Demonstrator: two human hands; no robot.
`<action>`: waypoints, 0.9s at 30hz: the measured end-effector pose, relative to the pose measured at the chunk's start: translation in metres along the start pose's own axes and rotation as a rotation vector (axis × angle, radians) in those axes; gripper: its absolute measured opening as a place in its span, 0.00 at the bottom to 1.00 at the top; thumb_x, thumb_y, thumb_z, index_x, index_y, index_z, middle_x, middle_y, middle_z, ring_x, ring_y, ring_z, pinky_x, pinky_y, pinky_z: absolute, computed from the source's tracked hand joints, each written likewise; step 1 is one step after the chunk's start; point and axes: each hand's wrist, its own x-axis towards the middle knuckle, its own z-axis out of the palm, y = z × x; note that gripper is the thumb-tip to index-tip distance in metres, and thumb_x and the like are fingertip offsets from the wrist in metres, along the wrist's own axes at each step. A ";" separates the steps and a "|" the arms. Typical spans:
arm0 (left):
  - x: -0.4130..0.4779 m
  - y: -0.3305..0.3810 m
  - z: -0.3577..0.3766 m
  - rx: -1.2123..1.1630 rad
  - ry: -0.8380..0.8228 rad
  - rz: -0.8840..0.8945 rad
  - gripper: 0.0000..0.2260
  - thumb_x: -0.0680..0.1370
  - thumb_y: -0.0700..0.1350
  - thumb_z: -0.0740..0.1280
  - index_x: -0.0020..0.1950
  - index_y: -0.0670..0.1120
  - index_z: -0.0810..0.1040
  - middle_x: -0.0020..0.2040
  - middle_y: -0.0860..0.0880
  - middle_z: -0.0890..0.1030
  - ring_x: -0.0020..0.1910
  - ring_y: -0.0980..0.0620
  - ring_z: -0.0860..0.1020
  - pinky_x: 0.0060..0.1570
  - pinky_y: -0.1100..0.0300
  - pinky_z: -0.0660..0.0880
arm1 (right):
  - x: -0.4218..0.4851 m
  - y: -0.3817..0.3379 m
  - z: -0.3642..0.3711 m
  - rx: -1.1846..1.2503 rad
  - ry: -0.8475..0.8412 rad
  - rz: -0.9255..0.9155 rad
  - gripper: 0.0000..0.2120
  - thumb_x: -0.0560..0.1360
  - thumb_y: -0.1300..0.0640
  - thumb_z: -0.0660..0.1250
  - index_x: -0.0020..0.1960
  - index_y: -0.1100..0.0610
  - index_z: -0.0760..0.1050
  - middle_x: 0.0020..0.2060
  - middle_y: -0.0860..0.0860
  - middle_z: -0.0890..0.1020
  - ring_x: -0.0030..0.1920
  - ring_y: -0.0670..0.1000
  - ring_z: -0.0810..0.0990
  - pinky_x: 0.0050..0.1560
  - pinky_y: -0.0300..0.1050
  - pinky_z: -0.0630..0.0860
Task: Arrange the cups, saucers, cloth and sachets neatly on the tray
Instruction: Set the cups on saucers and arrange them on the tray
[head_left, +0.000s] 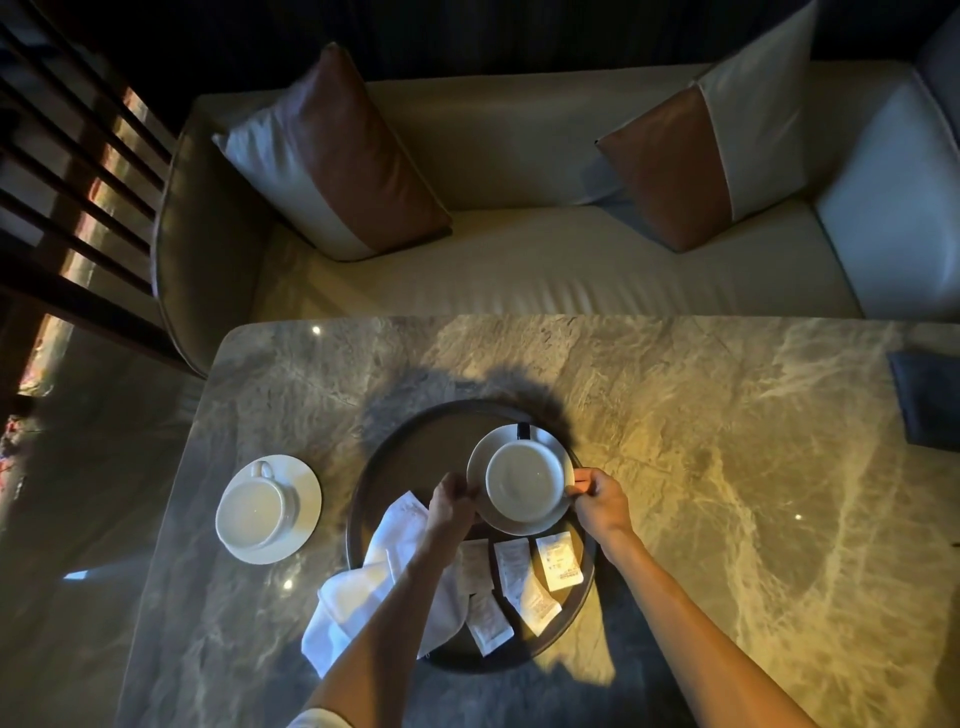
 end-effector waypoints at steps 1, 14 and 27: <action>-0.001 -0.001 0.000 -0.011 -0.010 0.011 0.07 0.76 0.31 0.61 0.52 0.38 0.74 0.50 0.38 0.80 0.48 0.43 0.82 0.42 0.49 0.84 | 0.000 0.000 -0.001 -0.005 -0.013 0.000 0.08 0.75 0.67 0.65 0.51 0.58 0.78 0.47 0.56 0.82 0.48 0.54 0.79 0.43 0.42 0.75; -0.011 -0.008 -0.006 -0.097 -0.288 -0.035 0.33 0.68 0.70 0.67 0.62 0.50 0.67 0.62 0.46 0.75 0.60 0.47 0.78 0.52 0.58 0.77 | -0.010 0.009 -0.016 0.175 -0.222 -0.015 0.22 0.74 0.46 0.71 0.65 0.52 0.76 0.50 0.47 0.85 0.57 0.45 0.81 0.64 0.45 0.74; -0.013 -0.007 -0.008 -0.049 -0.317 -0.028 0.42 0.62 0.75 0.68 0.65 0.50 0.64 0.63 0.48 0.74 0.62 0.46 0.76 0.66 0.46 0.72 | -0.010 0.011 -0.016 0.156 -0.199 -0.029 0.20 0.72 0.43 0.72 0.61 0.49 0.78 0.49 0.45 0.85 0.54 0.43 0.81 0.53 0.35 0.74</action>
